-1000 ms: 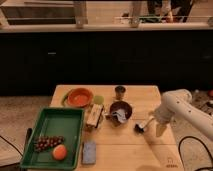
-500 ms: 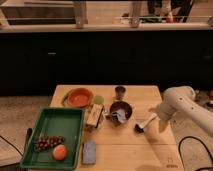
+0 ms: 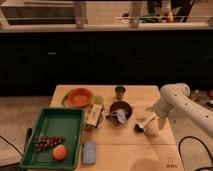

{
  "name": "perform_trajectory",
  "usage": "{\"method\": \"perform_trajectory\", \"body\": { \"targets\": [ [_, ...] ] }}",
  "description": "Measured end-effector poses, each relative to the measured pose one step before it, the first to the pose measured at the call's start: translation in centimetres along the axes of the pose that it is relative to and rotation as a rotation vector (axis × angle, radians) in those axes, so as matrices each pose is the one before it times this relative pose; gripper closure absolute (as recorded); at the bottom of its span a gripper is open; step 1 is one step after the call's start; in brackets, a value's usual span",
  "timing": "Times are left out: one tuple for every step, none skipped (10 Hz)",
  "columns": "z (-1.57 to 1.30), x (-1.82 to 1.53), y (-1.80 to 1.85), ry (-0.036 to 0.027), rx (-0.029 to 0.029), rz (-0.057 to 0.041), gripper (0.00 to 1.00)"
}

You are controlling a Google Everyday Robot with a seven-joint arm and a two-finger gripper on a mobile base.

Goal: Wipe table surface with brush

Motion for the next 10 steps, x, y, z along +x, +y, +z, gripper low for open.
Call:
{"method": "perform_trajectory", "body": {
  "targets": [
    [0.42,-0.272,-0.378,0.00062,-0.00498,-0.03005,0.2],
    [0.35,-0.355,-0.553,-0.00105,-0.00272,-0.02218,0.2],
    [0.28,-0.115,-0.282,-0.00081,-0.00188,-0.01278,0.2],
    [0.331,0.122,-0.229,-0.00244,0.00039,-0.0046,0.2],
    [0.197,0.179,-0.191,-0.00182,0.0019,0.00066,0.2],
    [0.285,0.216,-0.181,-0.00233,0.00045,0.00295,0.2],
    [0.227,0.212,-0.191,-0.00224,-0.00045,0.00291,0.2],
    [0.225,0.222,-0.172,-0.00225,-0.00203,0.00245,0.2],
    [0.258,0.165,-0.077,-0.00519,-0.00449,0.00219,0.2],
    [0.07,0.177,-0.073,-0.00767,-0.00033,0.00387,0.2]
  ]
}}
